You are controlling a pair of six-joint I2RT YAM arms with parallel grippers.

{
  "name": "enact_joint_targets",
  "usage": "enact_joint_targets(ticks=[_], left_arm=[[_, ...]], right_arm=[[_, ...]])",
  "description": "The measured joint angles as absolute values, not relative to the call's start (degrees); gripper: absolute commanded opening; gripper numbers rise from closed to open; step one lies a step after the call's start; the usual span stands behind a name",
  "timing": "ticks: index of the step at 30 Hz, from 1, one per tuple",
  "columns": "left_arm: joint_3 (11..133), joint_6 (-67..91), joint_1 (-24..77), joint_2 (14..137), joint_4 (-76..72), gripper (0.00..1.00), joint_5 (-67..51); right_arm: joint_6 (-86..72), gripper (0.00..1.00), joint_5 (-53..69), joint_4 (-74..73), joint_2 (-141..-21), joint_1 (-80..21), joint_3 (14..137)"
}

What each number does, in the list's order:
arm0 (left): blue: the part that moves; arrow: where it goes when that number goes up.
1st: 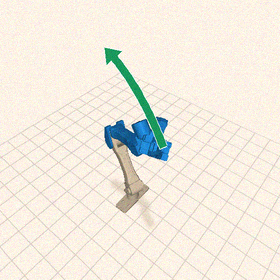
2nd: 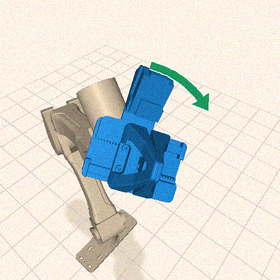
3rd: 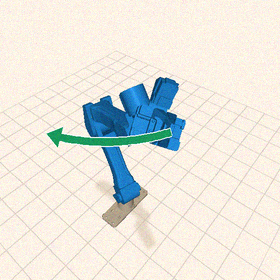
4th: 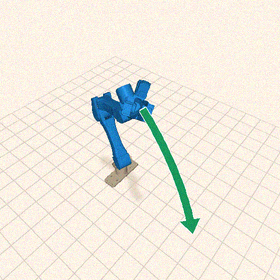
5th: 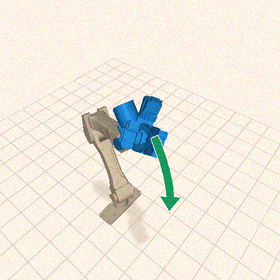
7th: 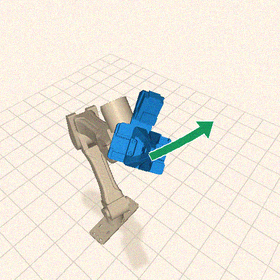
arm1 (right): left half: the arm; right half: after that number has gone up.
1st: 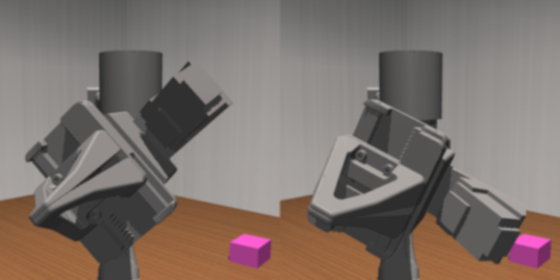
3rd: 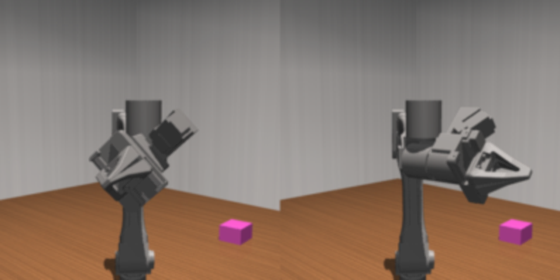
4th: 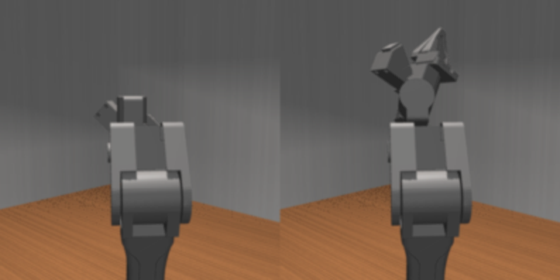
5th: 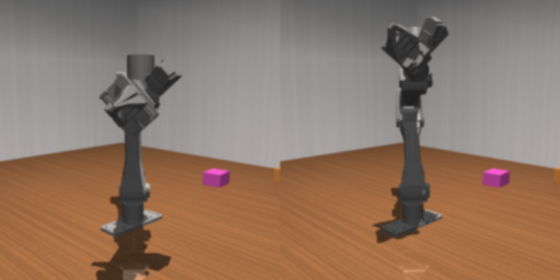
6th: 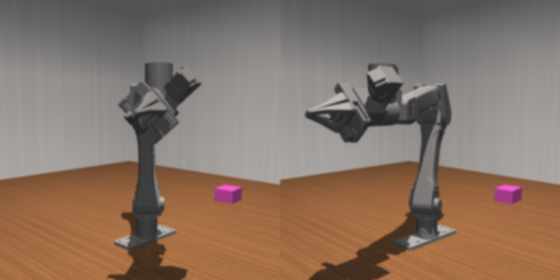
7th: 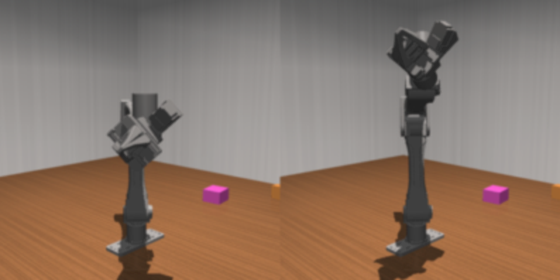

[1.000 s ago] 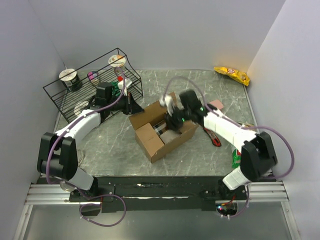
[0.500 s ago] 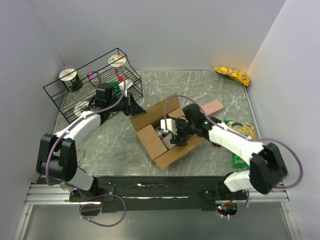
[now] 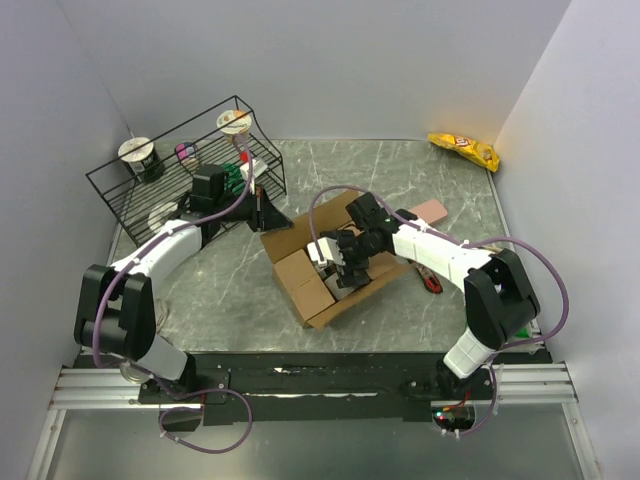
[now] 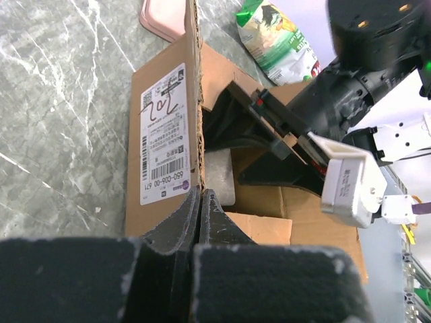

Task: Unpack the express box
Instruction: Pick up the product from the express box.

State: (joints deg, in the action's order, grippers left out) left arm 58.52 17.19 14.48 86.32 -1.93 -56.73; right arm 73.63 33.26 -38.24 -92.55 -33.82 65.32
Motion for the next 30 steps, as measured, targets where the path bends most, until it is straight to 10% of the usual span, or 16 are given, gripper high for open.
enact_joint_targets(ticks=[6,18,21,25,30], left_arm=[[60.5,16.4,14.1,90.0,-1.7,0.01,-58.8],[62.5,15.6,14.0,93.7,-0.8,0.01,-59.7],[63.0,14.9,14.0,93.9,0.4,0.01,-59.7],[64.1,14.2,13.9,94.5,1.7,0.01,-59.7],[64.7,14.2,14.0,94.8,2.1,0.01,-59.5]], right_arm=[[72.9,0.82,31.7,-32.8,-93.7,-33.8,66.0],[77.4,0.95,28.5,-30.5,-104.1,-34.0,69.9],[79.2,0.76,28.5,-35.6,-106.7,-34.0,74.0],[81.1,0.22,28.3,-38.1,-107.9,-34.0,75.9],[80.7,0.06,28.4,-38.1,-107.4,-34.0,75.8]])
